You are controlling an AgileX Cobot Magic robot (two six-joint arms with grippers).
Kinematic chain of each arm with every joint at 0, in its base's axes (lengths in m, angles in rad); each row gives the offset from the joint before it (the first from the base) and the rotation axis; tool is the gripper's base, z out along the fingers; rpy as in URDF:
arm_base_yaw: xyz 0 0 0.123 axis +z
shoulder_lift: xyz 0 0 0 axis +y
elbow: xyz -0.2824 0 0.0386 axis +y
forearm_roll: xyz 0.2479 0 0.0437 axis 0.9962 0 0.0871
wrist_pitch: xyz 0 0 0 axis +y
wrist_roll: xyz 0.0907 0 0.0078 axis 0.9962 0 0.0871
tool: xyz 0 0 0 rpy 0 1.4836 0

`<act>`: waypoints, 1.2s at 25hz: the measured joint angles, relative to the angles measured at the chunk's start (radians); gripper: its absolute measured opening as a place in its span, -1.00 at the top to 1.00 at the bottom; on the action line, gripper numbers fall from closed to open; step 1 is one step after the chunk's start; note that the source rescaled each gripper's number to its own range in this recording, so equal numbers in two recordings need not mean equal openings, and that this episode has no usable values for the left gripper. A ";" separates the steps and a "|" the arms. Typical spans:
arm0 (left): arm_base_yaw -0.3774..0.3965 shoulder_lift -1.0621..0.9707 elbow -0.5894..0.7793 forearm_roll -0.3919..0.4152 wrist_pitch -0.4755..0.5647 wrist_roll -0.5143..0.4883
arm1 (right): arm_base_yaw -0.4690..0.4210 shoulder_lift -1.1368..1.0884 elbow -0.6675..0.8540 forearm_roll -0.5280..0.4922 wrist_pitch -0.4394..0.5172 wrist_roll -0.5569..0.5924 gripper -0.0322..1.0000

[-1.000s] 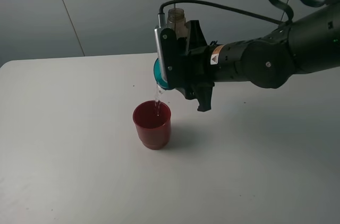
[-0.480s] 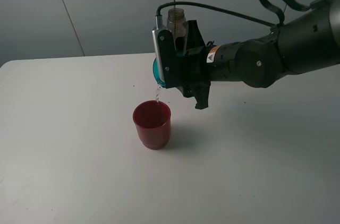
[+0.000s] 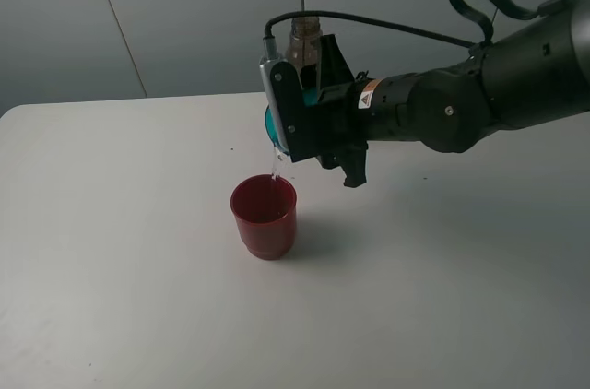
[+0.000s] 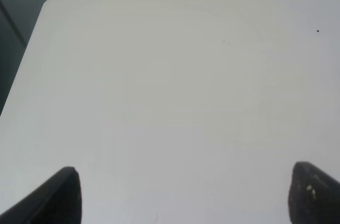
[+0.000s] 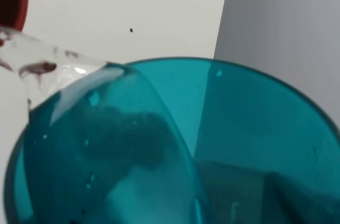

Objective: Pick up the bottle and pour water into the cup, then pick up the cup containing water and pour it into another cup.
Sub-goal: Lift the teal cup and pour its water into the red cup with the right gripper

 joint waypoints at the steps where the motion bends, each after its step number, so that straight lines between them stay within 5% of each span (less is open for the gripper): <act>1: 0.000 0.000 0.000 0.000 0.000 0.000 | 0.000 0.000 0.000 0.000 0.000 -0.006 0.78; 30: 0.000 0.000 0.000 0.000 0.000 0.000 | 0.036 0.008 0.000 -0.037 -0.036 -0.134 0.78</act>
